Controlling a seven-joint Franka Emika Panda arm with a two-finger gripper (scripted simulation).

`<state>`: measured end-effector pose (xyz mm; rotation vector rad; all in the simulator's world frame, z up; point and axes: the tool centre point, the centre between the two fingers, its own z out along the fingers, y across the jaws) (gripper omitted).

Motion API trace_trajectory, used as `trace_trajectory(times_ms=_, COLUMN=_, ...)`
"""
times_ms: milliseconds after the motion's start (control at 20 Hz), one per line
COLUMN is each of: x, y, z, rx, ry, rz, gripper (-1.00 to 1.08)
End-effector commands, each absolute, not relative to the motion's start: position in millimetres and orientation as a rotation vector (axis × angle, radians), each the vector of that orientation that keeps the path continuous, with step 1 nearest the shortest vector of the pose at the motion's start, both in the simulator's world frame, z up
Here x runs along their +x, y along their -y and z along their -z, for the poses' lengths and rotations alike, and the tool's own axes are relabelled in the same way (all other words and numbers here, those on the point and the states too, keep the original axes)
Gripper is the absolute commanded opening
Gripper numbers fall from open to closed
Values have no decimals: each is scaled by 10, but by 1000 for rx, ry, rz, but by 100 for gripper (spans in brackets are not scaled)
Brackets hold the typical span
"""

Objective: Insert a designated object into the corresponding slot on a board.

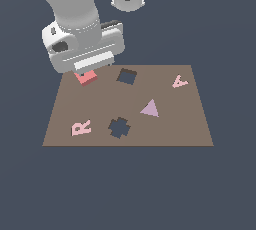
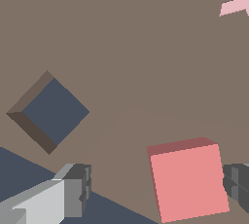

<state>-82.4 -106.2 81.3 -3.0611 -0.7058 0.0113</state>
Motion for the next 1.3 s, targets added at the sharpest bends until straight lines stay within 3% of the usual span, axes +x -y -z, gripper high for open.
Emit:
trace_trajectory(times_ms=0, x=-860, y=1169, z=-737, rx=-3044, ry=775, rz=-7, gripper=100)
trace_trajectory(times_ms=600, x=-915, y=1495, z=-513, rx=-2991, ry=962, rz=0, gripper=100)
trace_trajectory(times_ms=1250, x=-909, y=1519, z=-484, rx=-2987, ry=974, rz=0, gripper=100)
